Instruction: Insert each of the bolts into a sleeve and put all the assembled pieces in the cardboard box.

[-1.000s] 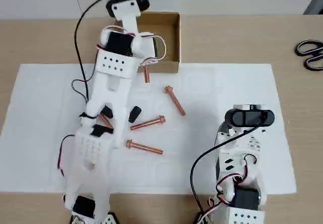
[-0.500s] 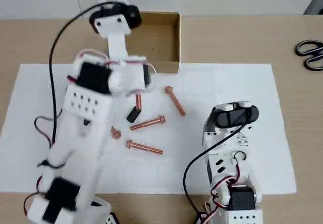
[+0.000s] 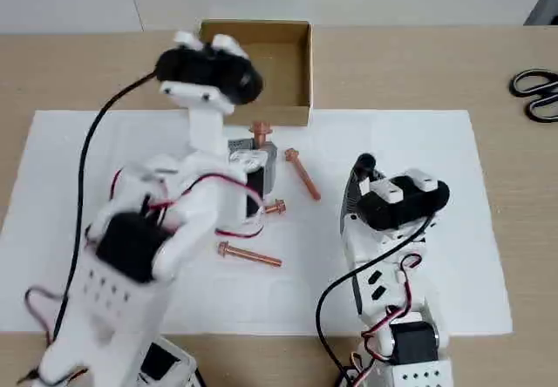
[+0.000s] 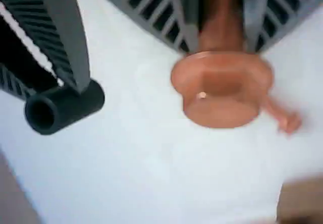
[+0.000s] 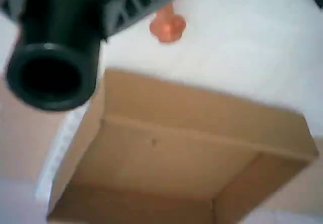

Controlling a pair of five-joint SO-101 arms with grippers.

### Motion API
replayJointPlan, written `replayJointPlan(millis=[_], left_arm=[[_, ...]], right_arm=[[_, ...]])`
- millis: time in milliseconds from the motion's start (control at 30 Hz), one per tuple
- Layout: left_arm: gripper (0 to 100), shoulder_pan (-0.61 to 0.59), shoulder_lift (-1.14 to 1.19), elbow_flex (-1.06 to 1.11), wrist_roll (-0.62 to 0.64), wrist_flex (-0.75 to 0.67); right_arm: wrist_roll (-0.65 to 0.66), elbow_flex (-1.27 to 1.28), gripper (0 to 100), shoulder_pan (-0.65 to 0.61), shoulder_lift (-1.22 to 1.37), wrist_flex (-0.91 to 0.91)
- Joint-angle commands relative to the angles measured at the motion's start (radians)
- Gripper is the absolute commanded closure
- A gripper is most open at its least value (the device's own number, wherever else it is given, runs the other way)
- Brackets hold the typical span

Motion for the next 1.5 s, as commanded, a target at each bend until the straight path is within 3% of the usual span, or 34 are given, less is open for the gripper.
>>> replayJointPlan(millis=[0,167,233,433,600,733,967,1067,1233,1400,1467], left_arm=[[99,0.006,-0.155,0.170,-0.040,-0.238],[99,0.009,-0.301,0.372,-0.037,-0.611],[99,0.015,-0.330,0.407,-0.037,-0.672],[99,0.074,-0.331,0.394,-0.038,-0.672],[99,0.075,-0.331,0.351,-0.038,-0.574],[99,0.078,-0.339,0.344,-0.040,-0.491],[99,0.046,-0.333,0.236,-0.074,-0.532],[99,0.049,-0.331,0.242,-0.153,-0.638],[99,0.051,-0.331,0.375,-0.103,-0.798],[99,0.052,-0.330,0.584,-0.087,-1.151],[99,0.060,-0.330,0.654,-0.091,-1.232]], right_arm=[[-0.006,0.012,98.9,-0.004,-0.019,-0.082],[-0.006,0.084,98.9,-0.004,-0.019,-0.185],[-0.006,0.083,98.9,-0.005,-0.019,-0.209],[0.006,0.083,98.9,-0.151,-0.019,-0.232],[0.155,0.083,98.9,-0.275,-0.019,-0.237],[0.166,0.083,98.9,-0.282,-0.019,-0.232],[0.164,0.083,98.9,-0.286,-0.019,-0.237],[0.164,0.083,98.9,-0.286,-0.019,-0.237],[0.161,0.083,99.4,-0.288,-0.019,-0.239],[0.160,0.083,99.4,-0.289,-0.019,-0.239],[0.132,0.083,99.4,-0.297,-0.019,-0.239]])
